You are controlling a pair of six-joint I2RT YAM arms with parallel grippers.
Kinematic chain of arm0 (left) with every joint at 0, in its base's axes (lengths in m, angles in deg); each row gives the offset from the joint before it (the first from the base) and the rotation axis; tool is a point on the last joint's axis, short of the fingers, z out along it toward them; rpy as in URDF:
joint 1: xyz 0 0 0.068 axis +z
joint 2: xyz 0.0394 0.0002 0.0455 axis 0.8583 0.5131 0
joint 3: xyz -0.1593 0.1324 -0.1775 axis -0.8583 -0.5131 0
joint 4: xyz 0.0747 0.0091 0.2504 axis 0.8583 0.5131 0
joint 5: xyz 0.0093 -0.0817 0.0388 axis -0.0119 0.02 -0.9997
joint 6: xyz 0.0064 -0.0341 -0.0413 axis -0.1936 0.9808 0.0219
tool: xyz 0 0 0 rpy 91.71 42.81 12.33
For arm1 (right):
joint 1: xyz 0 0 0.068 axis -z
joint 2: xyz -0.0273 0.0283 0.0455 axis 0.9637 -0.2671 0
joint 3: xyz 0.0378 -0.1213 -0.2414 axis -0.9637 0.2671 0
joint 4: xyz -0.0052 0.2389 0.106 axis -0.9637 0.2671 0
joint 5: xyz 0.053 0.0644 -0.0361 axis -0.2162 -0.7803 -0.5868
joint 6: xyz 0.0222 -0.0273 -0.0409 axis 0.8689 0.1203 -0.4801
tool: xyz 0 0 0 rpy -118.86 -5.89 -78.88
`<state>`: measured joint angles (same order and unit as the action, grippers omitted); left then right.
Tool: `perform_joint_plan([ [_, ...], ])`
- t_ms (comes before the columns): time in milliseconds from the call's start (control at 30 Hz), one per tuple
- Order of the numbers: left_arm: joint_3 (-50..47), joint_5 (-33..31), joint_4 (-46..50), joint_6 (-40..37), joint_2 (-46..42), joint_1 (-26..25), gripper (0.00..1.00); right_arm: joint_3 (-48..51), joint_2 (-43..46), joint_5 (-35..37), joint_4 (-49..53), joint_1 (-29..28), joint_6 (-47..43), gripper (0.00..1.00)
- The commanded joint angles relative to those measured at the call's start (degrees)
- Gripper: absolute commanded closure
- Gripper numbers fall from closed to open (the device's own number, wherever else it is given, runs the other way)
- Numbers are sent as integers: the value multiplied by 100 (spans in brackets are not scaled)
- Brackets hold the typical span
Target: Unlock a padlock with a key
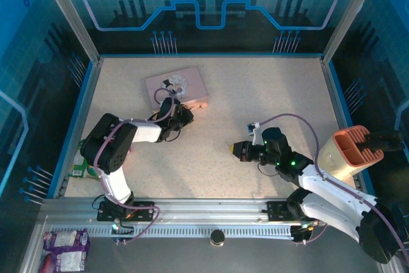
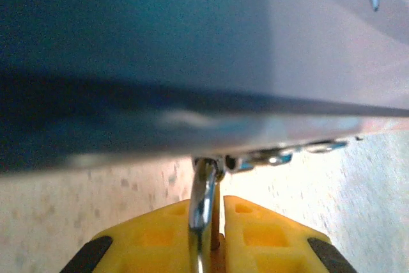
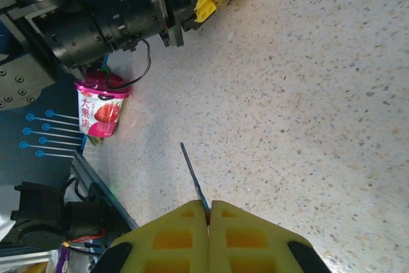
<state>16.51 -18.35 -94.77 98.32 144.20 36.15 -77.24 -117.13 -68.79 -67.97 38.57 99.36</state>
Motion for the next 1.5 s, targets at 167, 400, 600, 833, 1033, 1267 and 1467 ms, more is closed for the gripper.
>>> perform_joint_plan([
  [167, -572, 1455, -14, 200, -756, -73, 100, -116, -1296, -730, -1584, -71, 656, 100],
  [400, -962, 1729, -352, 604, -1202, -164, 100, -201, -2394, -953, -2795, -174, 1109, 100],
  [600, -1500, 1796, -1588, 1218, -1249, -285, 100, -418, -3254, -1043, -3721, -432, 1480, 100],
  [833, -1833, 1746, -2629, 1565, -1113, -365, 100, -501, -4205, -1137, -4902, -586, 2176, 100],
  [1033, -2026, 1824, -3594, 1942, -881, -391, 100, -575, -4734, -1156, -5462, -596, 2581, 100],
  [1267, -2025, 1834, -3603, 1964, -883, -483, 100, -596, -4667, -1248, -5335, -428, 2535, 100],
  [1467, -2038, 1852, -3552, 1935, -974, -531, 100, -568, -4988, -1452, -5919, -238, 2836, 100],
])
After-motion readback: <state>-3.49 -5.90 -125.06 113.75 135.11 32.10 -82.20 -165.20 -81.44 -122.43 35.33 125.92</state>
